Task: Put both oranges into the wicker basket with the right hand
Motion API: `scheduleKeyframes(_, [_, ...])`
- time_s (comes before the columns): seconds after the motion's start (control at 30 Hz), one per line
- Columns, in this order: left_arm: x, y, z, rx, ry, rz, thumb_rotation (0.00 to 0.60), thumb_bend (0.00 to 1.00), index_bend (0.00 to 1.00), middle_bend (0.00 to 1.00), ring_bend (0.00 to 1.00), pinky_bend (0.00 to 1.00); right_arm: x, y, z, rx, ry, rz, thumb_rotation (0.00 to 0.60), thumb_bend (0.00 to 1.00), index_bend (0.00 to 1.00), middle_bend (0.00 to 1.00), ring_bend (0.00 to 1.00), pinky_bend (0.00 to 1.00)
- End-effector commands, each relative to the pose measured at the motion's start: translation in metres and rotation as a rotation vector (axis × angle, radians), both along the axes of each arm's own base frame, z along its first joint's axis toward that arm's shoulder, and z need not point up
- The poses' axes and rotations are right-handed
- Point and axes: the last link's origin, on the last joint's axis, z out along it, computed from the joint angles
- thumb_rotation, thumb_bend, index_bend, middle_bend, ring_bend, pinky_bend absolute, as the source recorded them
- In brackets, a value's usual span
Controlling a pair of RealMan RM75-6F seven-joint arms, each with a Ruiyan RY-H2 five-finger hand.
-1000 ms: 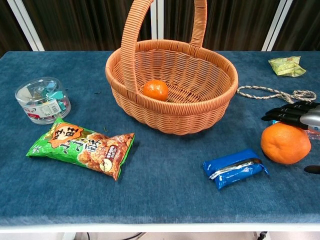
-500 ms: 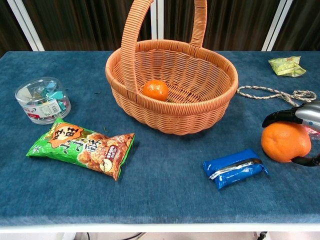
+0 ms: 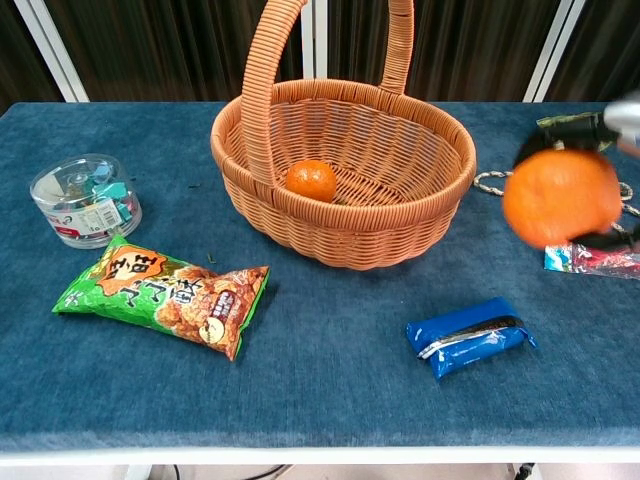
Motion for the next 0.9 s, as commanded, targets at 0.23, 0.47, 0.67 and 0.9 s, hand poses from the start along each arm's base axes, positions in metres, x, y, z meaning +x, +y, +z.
scheduleKeyframes(0.23, [-0.001,0.000,0.002,0.005,-0.007,0.000,0.600,0.13,0.10,0.03,0.00,0.12,0.098,-0.060,-0.017,-0.105,-0.069,0.072,0.600,0.30,0.49,0.40,0.39,0.36])
scheduleKeyframes(0.47, [-0.003,0.001,0.008,0.012,-0.025,0.001,0.600,0.13,0.10,0.03,0.00,0.12,0.125,-0.078,-0.076,0.002,-0.043,-0.023,0.600,0.30,0.51,0.40,0.39,0.36])
scheduleKeyframes(0.67, [-0.004,0.000,0.010,0.001,-0.032,-0.006,0.600,0.13,0.10,0.03,0.00,0.12,0.135,-0.076,-0.113,0.093,0.047,-0.064,0.600,0.30,0.51,0.40,0.38,0.36])
scheduleKeyframes(0.9, [-0.004,-0.002,0.012,0.000,-0.041,-0.018,0.600,0.13,0.10,0.03,0.00,0.12,0.127,-0.073,-0.126,0.126,0.176,-0.079,0.600,0.29,0.44,0.34,0.32,0.31])
